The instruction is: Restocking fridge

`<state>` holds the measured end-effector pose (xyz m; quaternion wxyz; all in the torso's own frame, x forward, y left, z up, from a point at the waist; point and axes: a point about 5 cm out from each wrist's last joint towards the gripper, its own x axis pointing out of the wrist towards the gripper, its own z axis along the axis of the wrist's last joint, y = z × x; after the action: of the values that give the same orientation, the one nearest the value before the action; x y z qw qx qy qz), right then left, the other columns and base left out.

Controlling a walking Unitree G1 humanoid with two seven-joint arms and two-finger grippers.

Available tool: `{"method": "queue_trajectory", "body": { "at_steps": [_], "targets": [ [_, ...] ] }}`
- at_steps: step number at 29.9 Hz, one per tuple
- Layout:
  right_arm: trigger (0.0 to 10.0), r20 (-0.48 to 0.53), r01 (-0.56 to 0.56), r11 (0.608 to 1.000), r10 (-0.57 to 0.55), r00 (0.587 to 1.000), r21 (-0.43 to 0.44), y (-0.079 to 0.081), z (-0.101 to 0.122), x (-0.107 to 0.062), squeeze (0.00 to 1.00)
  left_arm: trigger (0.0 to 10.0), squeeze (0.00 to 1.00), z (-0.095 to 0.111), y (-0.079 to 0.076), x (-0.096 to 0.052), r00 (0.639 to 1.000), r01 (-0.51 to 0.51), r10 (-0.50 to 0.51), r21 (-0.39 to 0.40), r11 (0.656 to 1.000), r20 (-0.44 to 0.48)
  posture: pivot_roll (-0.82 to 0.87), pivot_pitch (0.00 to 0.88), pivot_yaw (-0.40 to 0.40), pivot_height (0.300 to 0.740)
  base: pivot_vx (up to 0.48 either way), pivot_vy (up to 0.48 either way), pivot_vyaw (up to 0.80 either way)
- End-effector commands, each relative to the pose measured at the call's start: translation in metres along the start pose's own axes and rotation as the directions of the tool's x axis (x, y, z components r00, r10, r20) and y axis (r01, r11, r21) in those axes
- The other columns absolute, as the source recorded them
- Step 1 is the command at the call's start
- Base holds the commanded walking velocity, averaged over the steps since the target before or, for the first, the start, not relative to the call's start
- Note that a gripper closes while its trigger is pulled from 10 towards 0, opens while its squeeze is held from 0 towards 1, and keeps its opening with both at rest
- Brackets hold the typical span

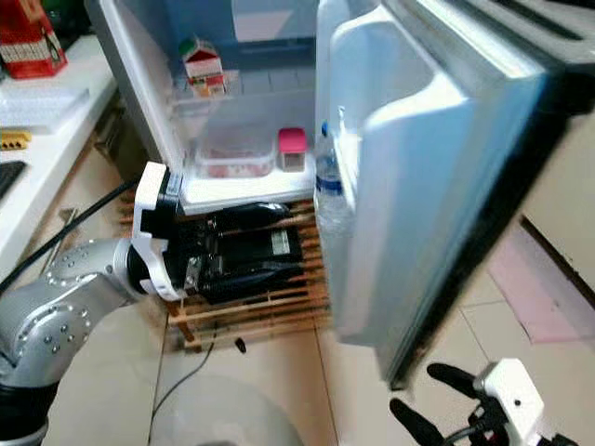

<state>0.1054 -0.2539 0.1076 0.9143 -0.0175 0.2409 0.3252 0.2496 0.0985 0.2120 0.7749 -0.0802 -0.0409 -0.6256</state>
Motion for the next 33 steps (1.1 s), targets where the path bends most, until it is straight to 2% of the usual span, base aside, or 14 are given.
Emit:
{"method": "queue_trajectory", "body": {
  "at_steps": [1,3,7,10,11,13,15,20,21,23,27,28,30,33],
  "targets": [
    [10.0,0.031,0.011,1.0,-0.01,0.999,-0.023,-0.001,0.008,-0.005,0.0,10.0,0.0,-0.003,0.014,-0.008,0.992,-0.125,0.125,0.038,0.992,-0.006,0.01,0.0,0.058,0.74,0.0,0.0,0.0],
    [10.0,0.092,0.105,0.994,-0.102,0.991,-0.03,-0.012,0.014,-0.009,0.0,10.0,0.0,-0.007,0.031,-0.019,0.954,-0.3,0.301,0.056,0.952,0.002,0.01,0.0,0.06,0.74,0.0,0.0,0.0],
    [10.0,0.179,0.158,0.987,-0.157,0.971,0.007,-0.021,0.026,-0.013,0.0,10.0,0.0,-0.01,0.039,-0.032,0.91,-0.414,0.415,0.047,0.909,0.0,0.0,0.0,0.066,0.74,0.0,0.0,0.0],
    [10.0,0.2,0.114,0.993,-0.115,0.973,0.017,-0.017,0.032,-0.015,0.0,10.0,0.0,-0.018,0.046,-0.044,0.851,-0.523,0.525,0.059,0.85,-0.018,0.0,0.0,0.065,0.74,0.0,0.0,0.0],
    [10.0,0.2,0.114,0.993,-0.115,0.973,0.017,-0.017,0.032,-0.015,0.0,10.0,0.0,-0.018,0.046,-0.044,0.851,-0.523,0.525,0.059,0.85,-0.018,0.0,0.0,0.065,0.74,0.0,0.0,0.0],
    [10.0,0.16,0.048,0.999,-0.05,0.986,0.017,-0.008,0.028,-0.014,0.0,10.0,0.0,-0.022,0.05,-0.051,0.807,-0.587,0.59,0.084,0.805,-0.024,0.0,0.0,0.059,0.74,0.0,0.0,0.0],
    [10.0,0.141,-0.017,0.999,0.013,0.99,0.028,0.001,0.027,-0.012,0.0,10.0,0.0,-0.025,0.051,-0.053,0.792,-0.606,0.61,0.093,0.79,-0.028,0.0,0.0,0.058,0.74,0.0,0.0,0.0],
    [10.0,0.165,-0.074,0.997,0.068,0.984,0.032,0.011,0.032,-0.005,0.0,10.0,0.0,-0.026,0.044,-0.048,0.822,-0.565,0.568,0.082,0.821,-0.031,0.0,0.0,0.061,0.74,0.0,0.0,0.0],
    [10.0,0.226,0.001,1.0,-0.003,0.974,0.008,0.004,0.04,0.001,0.0,10.0,0.0,-0.026,0.036,-0.042,0.863,-0.501,0.504,0.067,0.863,-0.034,0.0,0.0,0.064,0.74,0.0,0.0,0.0],
    [10.0,0.252,0.032,1.0,-0.031,0.967,0.0,0.001,0.044,0.003,0.0,10.0,0.0,-0.026,0.032,-0.039,0.882,-0.468,0.471,0.061,0.882,-0.035,0.0,0.0,0.068,0.74,0.0,0.0,0.0],
    [10.0,0.333,0.185,0.983,-0.176,0.926,0.005,-0.017,0.055,0.007,0.0,10.0,0.0,-0.026,0.006,-0.029,0.967,-0.243,0.243,0.002,0.97,-0.071,0.0,0.0,0.067,0.74,0.0,0.0,0.0],
    [10.0,0.333,0.185,0.983,-0.176,0.926,0.005,-0.017,0.055,0.007,0.0,10.0,0.0,-0.026,0.006,-0.029,0.967,-0.243,0.243,0.002,0.97,-0.071,0.0,0.0,0.067,0.74,0.0,0.0,0.0],
    [10.0,0.355,0.247,0.969,-0.232,0.906,0.001,-0.025,0.059,0.004,0.0,10.0,0.0,-0.028,-0.009,-0.028,0.987,-0.11,0.103,-0.045,0.993,-0.124,0.0,0.001,0.065,0.74,0.0,0.0,0.0],
    [10.0,0.365,0.316,0.949,-0.293,0.884,-0.005,-0.033,0.061,0.001,0.0,10.0,0.0,-0.029,-0.017,-0.029,0.988,-0.046,0.034,-0.078,0.996,-0.152,0.0,0.0,0.063,0.74,0.0,0.0,0.0]
  ]
}}
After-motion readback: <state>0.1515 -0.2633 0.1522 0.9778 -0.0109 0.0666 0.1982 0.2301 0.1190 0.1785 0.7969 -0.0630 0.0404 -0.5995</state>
